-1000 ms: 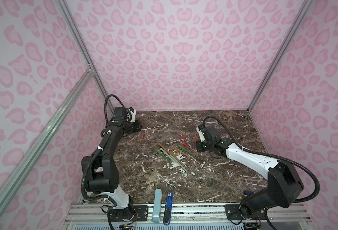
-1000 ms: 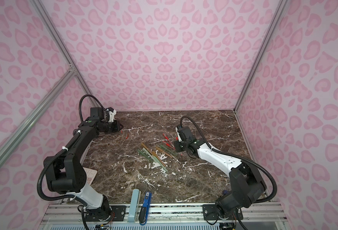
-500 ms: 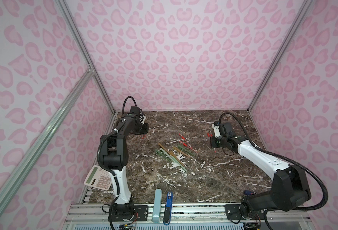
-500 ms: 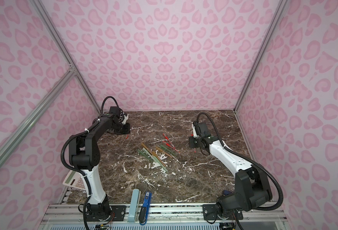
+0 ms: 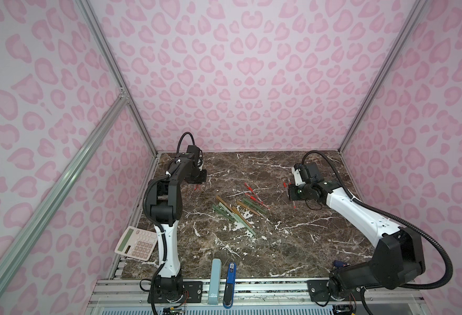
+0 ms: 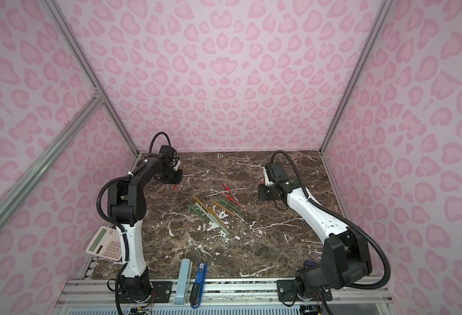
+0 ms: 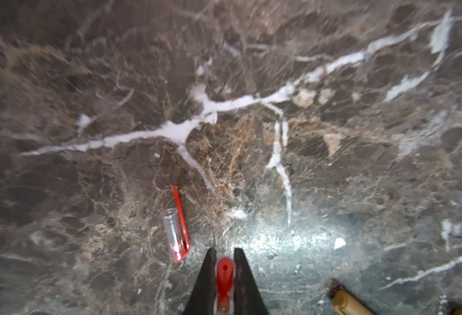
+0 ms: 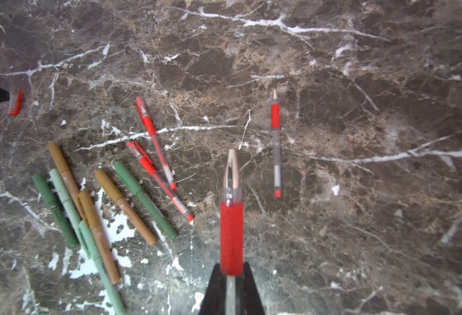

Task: Remove pen caps from pens
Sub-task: Place the pen cap at the top-left of the table.

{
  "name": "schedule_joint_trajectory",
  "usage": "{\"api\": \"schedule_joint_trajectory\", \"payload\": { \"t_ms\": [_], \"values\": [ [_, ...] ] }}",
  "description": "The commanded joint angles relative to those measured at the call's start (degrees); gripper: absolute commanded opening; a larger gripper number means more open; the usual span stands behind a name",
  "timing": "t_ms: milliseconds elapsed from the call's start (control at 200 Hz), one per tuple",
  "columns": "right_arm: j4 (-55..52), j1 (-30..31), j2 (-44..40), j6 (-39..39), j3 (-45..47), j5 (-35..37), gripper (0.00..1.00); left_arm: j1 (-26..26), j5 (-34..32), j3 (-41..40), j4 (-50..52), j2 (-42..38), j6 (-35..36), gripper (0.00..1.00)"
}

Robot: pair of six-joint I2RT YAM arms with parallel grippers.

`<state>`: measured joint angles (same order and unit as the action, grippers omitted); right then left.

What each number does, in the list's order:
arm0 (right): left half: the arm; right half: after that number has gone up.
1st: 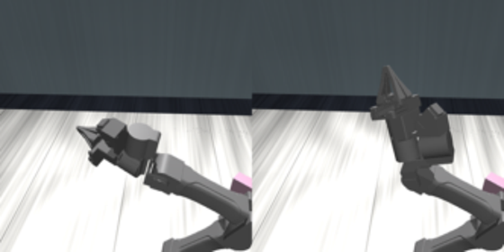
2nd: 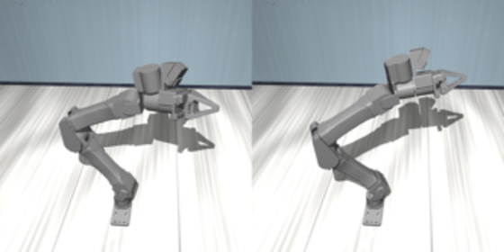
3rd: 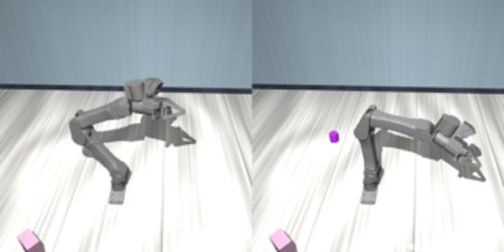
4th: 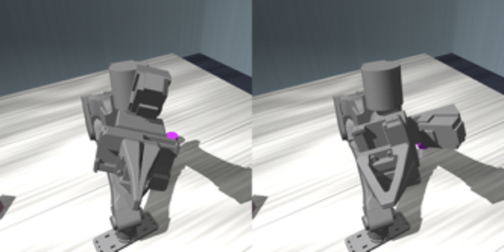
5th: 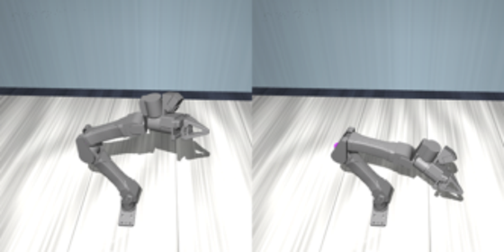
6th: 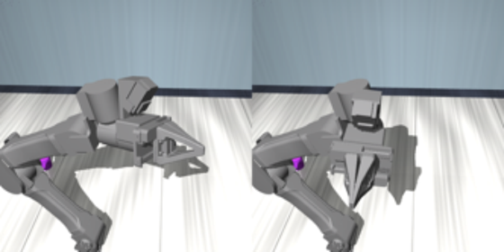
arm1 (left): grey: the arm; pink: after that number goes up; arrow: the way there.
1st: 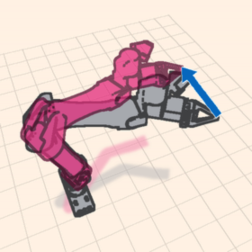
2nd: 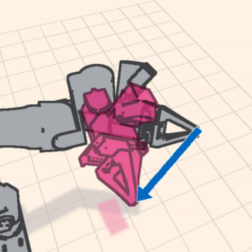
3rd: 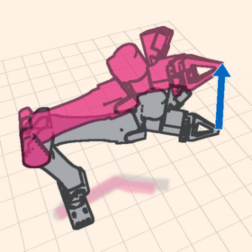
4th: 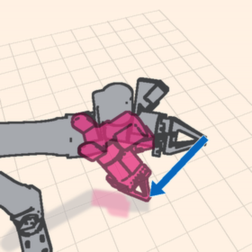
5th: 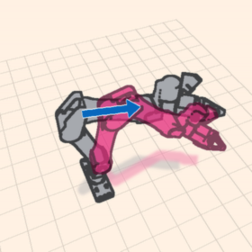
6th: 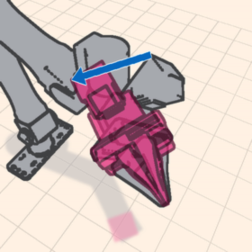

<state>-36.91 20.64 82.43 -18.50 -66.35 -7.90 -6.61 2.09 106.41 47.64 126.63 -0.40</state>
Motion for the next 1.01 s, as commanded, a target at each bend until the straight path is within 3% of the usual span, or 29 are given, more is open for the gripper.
{"api": "schedule_joint_trajectory", "payload": {
  "t_ms": [0, 265, 355, 485, 1000],
  "values": [
    [-6.0, 0.2, -0.8, -3.5, -1.6, 2.3, 0.0, -1.5, -3.9, 1.3, 0.7, 0.1, 1.3, 0.12],
    [-2.2, -0.4, 3.4, -2.3, -1.6, 9.9, 0.0, -3.2, -2.6, 3.8, 4.2, 2.0, 1.9, 0.12],
    [-0.4, -2.0, 8.4, 0.8, -5.9, 5.9, 0.0, -3.3, -3.9, 2.4, 3.6, 0.9, 2.3, 0.13],
    [-2.6, -2.0, 14.9, 4.0, -13.0, 6.1, 0.0, -3.0, -7.5, 1.2, 2.4, 1.4, 2.6, 0.13],
    [3.3, -6.7, 21.1, 9.4, -10.8, 1.9, 0.0, -2.6, -12.9, 3.2, 1.7, 6.0, 0.1, 0.2]
  ]
}}
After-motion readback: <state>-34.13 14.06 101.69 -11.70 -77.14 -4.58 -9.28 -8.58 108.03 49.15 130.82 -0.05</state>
